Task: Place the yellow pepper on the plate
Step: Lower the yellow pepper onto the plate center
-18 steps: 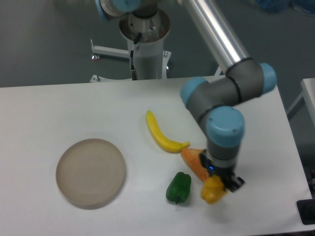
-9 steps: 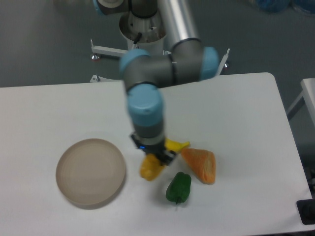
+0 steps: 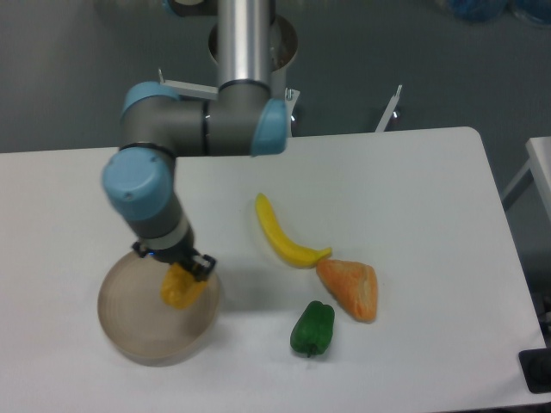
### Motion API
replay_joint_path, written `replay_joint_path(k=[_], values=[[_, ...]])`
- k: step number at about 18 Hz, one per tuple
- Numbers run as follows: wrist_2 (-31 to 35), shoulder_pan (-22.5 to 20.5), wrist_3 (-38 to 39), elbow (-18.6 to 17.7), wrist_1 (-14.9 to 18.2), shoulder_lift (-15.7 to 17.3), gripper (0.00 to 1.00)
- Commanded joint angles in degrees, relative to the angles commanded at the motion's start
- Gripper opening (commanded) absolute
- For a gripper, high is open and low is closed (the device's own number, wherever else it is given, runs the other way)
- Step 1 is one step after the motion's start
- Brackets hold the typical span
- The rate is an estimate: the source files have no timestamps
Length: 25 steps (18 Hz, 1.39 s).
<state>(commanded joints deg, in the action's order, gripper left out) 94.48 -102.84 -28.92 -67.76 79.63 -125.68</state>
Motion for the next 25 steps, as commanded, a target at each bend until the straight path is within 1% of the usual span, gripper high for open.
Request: replay_joint_path(k=[6,12,19,20,21,22,23,25], values=[[-0.18,1.49,1.06,0.0,-0.09,-1.67,0.45],[0.0,1.59,1.14,0.0,-0.35,-2.9,0.45],[0.0,1.59,1.06,0.0,-0.44,-2.82,0.47],[0.0,1.59,1.06,0.09,-0.53,-2.73,0.53],[0.0,1.59,0.8,0.09,-0.7,-2.64,0.72],[0.0,1.5,0.53,0.17,-0.79,-2.47,0.97],[0.0,1.5,0.53,0.52,-0.53,-2.38,1.0],[0.0,1.5,0.44,0.62,-0.53,-2.03,1.0]])
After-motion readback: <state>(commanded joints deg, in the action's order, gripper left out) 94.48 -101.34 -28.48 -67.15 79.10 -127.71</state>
